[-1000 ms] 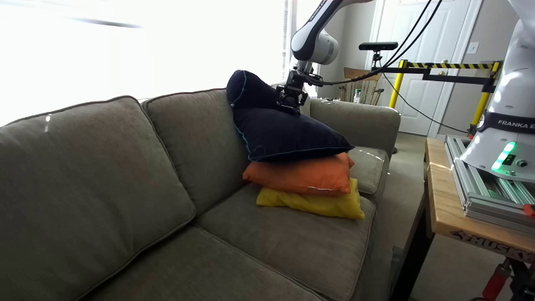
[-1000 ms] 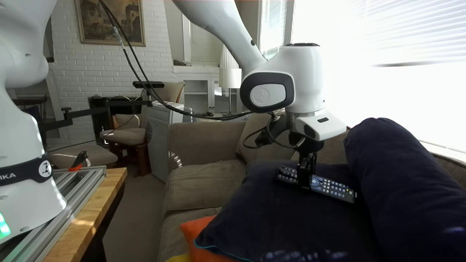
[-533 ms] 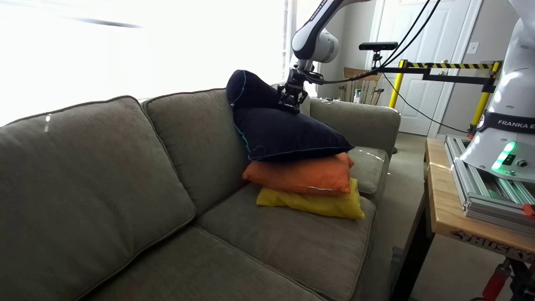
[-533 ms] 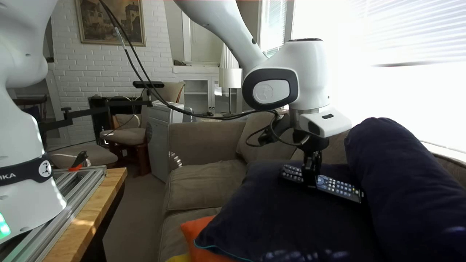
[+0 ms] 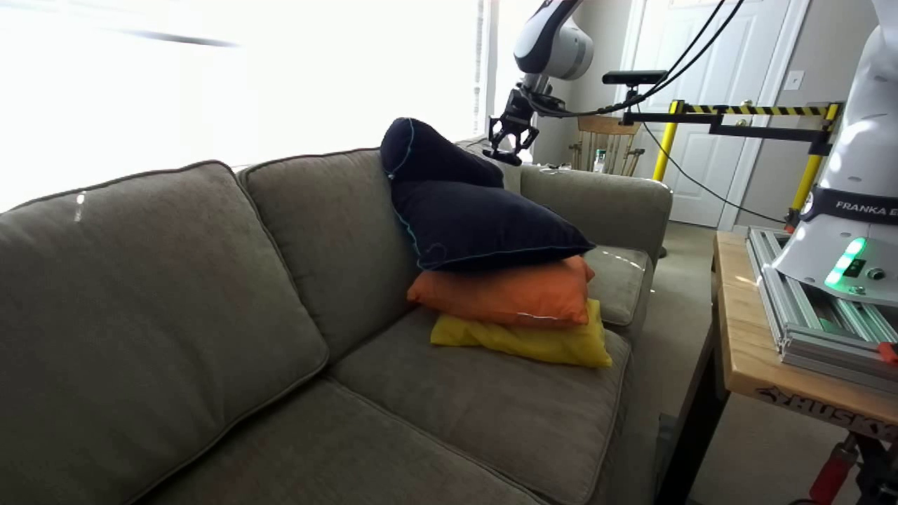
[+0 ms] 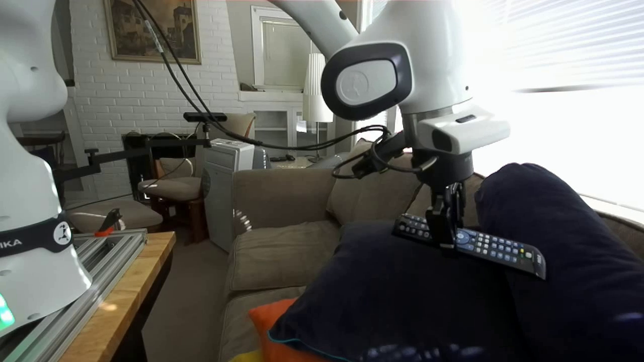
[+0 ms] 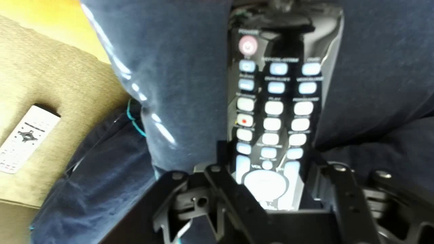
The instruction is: Remove the black remote from the blue pillow and put it on the sofa
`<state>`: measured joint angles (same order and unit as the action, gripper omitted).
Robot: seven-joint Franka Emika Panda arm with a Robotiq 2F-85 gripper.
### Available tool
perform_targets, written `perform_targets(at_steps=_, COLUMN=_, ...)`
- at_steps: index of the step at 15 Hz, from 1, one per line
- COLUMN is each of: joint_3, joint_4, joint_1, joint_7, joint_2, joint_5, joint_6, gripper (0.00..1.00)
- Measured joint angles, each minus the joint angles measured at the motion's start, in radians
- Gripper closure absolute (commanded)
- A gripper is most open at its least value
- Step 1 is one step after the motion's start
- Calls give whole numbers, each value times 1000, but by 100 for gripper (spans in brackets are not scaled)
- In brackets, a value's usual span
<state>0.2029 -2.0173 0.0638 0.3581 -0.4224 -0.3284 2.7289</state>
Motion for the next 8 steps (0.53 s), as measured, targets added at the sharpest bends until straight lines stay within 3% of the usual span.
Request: perform_targets(at_steps=8, joint_3=132, joint_4=-211, joint_1=65, joint_7=26, joint_2=155, joint_5=45, joint_6=27, gripper=72)
